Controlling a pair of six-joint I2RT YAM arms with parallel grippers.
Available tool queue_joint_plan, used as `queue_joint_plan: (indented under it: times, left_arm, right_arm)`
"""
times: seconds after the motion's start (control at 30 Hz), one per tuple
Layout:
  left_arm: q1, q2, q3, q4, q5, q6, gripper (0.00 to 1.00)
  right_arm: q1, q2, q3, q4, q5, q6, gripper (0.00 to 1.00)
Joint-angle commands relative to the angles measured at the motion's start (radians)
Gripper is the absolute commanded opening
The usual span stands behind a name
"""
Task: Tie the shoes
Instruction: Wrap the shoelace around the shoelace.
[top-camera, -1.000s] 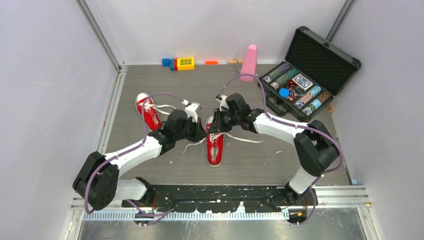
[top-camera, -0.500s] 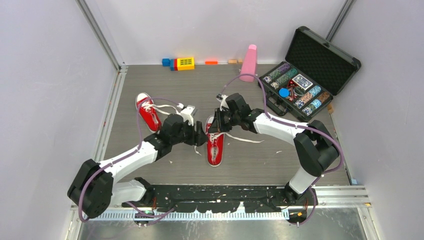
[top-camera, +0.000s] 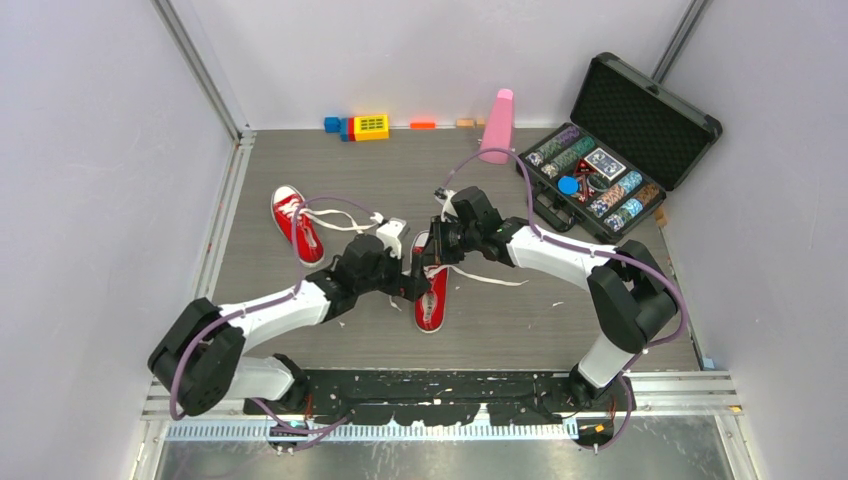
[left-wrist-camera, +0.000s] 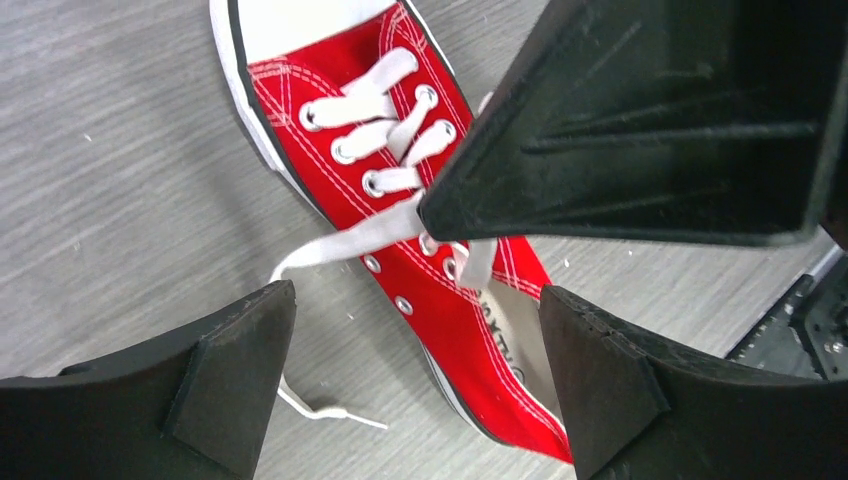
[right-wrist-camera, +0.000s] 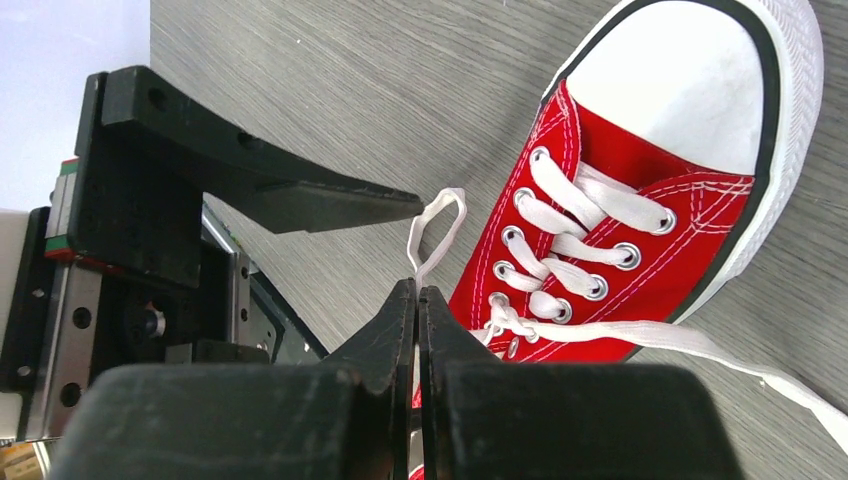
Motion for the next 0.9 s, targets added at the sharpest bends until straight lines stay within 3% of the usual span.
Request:
queue_joint_plan:
  times: [0.0, 0.4, 0.5, 0.6, 0.87]
  left_arm:
    - [-0.001, 0.059, 0.073, 0.053, -0.014, 0.082, 0.93]
    - [0.015, 0.133, 0.186, -0.023, 0.078, 0.254, 0.81]
    - [0.022, 0.165, 0.214, -0.044, 0.135, 0.275, 0.72]
    - [0.022, 0.193, 0.224, -0.045, 0.165, 0.276, 0.56]
    - [0.023, 0.174, 0.186, -0.032, 0.151, 0.265, 0.37]
  right_arm:
    - [0.003, -0.032, 0.033, 0.013, -0.004, 0.016, 0.05]
    - [0.003, -0.031, 0.050, -0.007, -0.010, 0.016, 0.04]
    - [0.003, -0.031, 0.050, -0.007, -0.007, 0.016, 0.04]
    - [0.003, -0.030, 0.050, -0.002, 0.002, 0.020, 0.04]
    - [0.003, -0.019, 0.063, -0.019, 0.030, 0.014, 0.04]
